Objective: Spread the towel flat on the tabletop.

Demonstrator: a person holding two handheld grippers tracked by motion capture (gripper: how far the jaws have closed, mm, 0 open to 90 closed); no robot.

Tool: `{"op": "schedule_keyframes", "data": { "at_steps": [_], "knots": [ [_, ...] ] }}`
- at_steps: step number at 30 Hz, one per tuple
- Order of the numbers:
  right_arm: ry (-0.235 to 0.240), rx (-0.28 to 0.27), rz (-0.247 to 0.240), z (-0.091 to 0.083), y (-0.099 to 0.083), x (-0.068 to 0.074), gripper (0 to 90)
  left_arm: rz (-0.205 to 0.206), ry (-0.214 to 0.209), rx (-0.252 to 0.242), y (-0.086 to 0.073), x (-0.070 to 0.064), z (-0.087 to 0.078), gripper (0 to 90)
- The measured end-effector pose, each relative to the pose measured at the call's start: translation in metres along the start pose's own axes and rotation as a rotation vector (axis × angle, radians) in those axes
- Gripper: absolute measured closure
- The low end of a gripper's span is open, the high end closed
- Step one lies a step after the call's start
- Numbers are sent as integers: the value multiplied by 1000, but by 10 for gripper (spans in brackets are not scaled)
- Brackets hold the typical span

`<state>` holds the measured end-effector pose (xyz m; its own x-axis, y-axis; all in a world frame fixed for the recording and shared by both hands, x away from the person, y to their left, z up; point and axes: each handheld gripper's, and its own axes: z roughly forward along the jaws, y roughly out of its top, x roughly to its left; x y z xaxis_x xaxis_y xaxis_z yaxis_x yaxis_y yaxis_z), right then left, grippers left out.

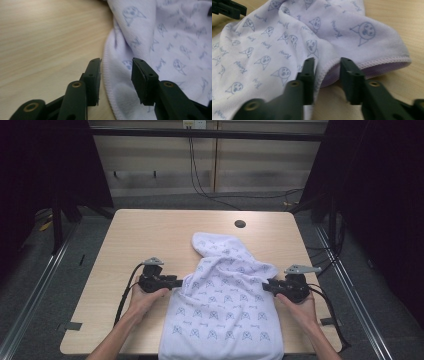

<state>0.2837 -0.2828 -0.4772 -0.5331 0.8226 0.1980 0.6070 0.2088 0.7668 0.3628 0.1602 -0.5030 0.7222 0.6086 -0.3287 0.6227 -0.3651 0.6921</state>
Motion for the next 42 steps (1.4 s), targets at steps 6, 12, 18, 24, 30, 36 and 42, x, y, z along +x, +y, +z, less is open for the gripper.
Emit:
{"op": "schedule_keyframes", "data": {
  "at_steps": [6, 12, 18, 24, 30, 36, 42],
  "knots": [
    [49, -28, -10, -29, -12, 17, 851, 57, -17, 54, -7, -11, -1, 856],
    [117, -11, -35, -60, -35, 45, 856, 54, -99, 23, -27, -29, -36, 876],
    [190, 14, -68, -76, -51, 72, 803, 69, -208, 21, -68, -55, -79, 875],
    [201, -12, -68, -77, -49, 74, 624, 16, -221, -8, -86, -51, -102, 771],
    [96, -37, -40, -36, -12, 33, 627, 5, -156, -79, -52, -33, -78, 665],
    [35, -17, -27, 10, 23, -2, 519, 32, -87, -120, -6, -32, -35, 591],
    [73, 109, -8, 47, 19, -6, 585, 4, 57, -120, 6, -9, -16, 532]
  ]
}}
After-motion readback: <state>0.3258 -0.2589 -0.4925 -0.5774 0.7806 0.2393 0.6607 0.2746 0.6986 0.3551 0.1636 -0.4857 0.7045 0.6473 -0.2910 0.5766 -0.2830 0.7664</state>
